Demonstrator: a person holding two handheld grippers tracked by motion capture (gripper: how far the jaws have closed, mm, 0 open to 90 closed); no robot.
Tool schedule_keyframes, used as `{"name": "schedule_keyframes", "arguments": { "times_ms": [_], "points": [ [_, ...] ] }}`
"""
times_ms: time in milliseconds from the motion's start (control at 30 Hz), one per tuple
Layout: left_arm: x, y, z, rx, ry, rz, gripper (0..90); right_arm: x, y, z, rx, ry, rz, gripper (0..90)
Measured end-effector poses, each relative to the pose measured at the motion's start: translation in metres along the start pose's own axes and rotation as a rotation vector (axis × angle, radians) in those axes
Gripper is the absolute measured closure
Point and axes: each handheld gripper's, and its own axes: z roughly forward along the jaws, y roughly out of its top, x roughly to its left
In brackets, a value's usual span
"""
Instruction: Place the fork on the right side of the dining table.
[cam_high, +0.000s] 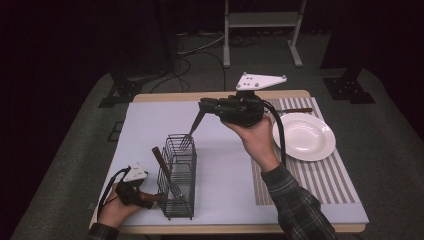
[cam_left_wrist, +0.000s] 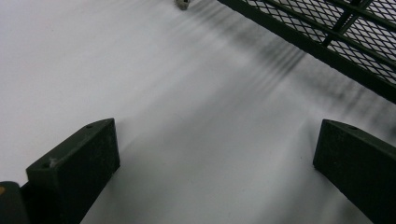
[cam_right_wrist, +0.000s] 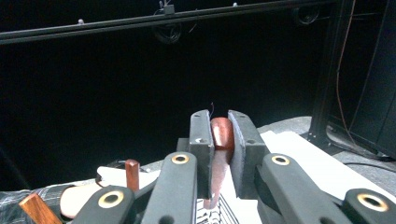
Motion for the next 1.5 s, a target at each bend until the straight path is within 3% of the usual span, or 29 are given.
{"name": "schedule_keyframes", "arguments": {
  "times_ms": [667, 1500],
  "points": [
    [0.0, 0.0, 0.0, -0.001, 0.002, 0.001, 0.0, -0.01, 0.0, -0.047, -0.038, -0.103, -0.006, 80.2],
    [0.0, 0.0, 0.0, -0.001, 0.002, 0.003, 0.0, -0.027, -0.051, -0.091, -0.011, -0.2, 0.065, 80.2]
  ]
}}
